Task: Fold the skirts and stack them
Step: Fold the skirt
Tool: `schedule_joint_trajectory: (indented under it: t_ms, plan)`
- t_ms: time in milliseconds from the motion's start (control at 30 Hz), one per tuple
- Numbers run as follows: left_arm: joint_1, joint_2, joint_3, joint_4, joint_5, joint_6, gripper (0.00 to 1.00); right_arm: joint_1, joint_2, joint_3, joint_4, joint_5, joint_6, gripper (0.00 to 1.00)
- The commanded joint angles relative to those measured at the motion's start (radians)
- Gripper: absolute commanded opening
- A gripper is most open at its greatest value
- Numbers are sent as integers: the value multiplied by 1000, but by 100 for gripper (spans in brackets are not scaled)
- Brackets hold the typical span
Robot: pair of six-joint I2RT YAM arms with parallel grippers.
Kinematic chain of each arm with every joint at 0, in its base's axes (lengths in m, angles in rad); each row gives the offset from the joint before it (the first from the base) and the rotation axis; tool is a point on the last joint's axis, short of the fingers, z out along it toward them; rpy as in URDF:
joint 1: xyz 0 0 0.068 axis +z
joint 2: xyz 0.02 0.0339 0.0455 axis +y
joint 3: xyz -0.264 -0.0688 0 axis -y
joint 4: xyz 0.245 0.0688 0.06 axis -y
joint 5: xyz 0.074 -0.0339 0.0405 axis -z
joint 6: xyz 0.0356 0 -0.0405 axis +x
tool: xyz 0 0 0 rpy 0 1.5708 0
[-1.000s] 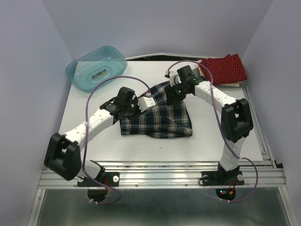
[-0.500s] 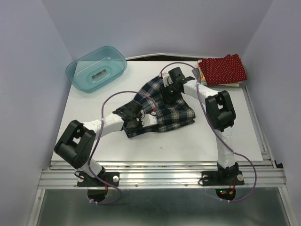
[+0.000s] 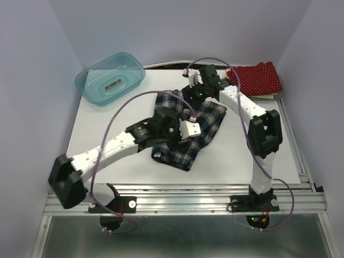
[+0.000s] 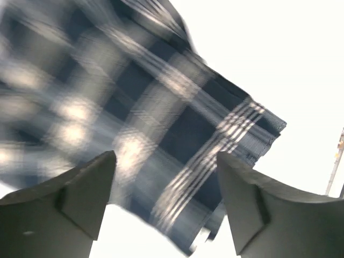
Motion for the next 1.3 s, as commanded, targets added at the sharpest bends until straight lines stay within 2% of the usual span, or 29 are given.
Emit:
schedule_joint_trajectory:
  t_ms: [0, 100, 133, 167, 300, 400, 533, 600, 733, 1000, 1100, 1233, 1267]
  plan:
    - [2, -244, -45, -39, -33, 91, 90, 30, -181, -119, -12, -135, 38, 66]
    - [1, -322, -124, -85, -67, 201, 91, 71, -245, -243, -18, -172, 44, 66]
    - [-2, -354, -185, -85, -84, 222, 98, 83, -268, -297, -18, -182, 52, 66]
    - [-5, -371, -220, -73, -96, 238, 98, 96, -276, -322, -9, -193, 66, 65]
    - [-59, -421, -412, 87, -164, 294, 99, 157, -284, -440, 27, -250, 93, 61]
    - [-99, -413, -483, 189, -208, 325, 99, 166, -243, -504, 24, -258, 84, 58]
    - [-148, -387, -624, 310, -231, 371, 99, 166, -180, -558, 19, -203, 31, 56]
    - [-180, -346, -684, 385, -288, 412, 99, 166, -144, -572, 22, -161, 18, 54]
    - [-208, -278, -733, 499, -375, 425, 98, 166, -109, -600, 28, -135, -11, 54]
    - [-220, -251, -748, 580, -392, 432, 97, 166, -81, -610, 14, -109, -46, 53]
    - [-218, -186, -747, 545, -377, 477, 89, 166, -81, -609, 8, -109, -51, 53]
    - [-220, -149, -761, 576, -374, 486, 77, 166, -86, -609, 8, -120, -55, 53]
    - [-220, -146, -759, 583, -371, 482, 71, 166, -84, -610, 8, -121, -58, 52]
